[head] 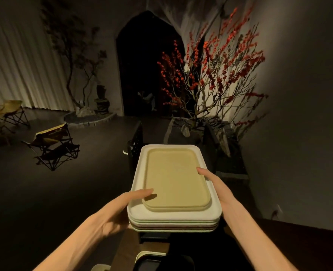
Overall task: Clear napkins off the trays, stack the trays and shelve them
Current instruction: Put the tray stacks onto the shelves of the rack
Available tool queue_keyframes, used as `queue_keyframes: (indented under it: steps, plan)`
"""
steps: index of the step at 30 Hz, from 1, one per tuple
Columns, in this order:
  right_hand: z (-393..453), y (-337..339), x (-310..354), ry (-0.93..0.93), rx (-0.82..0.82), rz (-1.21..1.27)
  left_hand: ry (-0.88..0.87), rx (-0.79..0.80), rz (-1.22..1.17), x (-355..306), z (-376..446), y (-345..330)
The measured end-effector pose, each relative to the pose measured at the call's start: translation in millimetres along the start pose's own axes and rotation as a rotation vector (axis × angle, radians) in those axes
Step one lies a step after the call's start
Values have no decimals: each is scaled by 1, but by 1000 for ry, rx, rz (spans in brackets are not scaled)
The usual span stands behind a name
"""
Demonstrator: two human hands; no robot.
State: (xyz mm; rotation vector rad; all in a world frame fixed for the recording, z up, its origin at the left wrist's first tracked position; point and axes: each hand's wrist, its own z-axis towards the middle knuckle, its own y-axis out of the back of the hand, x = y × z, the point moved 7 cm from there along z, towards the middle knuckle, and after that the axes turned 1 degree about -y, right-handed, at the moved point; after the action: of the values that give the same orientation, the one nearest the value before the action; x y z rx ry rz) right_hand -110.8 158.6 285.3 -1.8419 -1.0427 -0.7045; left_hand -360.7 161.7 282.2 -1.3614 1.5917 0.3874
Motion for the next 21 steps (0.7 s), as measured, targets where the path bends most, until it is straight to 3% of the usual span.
queue_keyframes:
  steps: [4, 10, 14, 18, 21]
  plan:
    - [-3, -4, 5, 4, 34, 1, -41, -79, -32, -8, 18, 5]
    - [-17, -2, -20, -97, 279, 101, -67, -127, -65, -17, 42, 3]
    - [-21, 4, -22, -110, 229, -98, -77, -111, -79, -25, 53, 3]
    - [0, 5, -13, -50, 100, 20, -75, -81, -92, -38, 59, 2]
    - [13, -6, -14, -69, 209, 170, -32, -48, -19, -40, 60, 5]
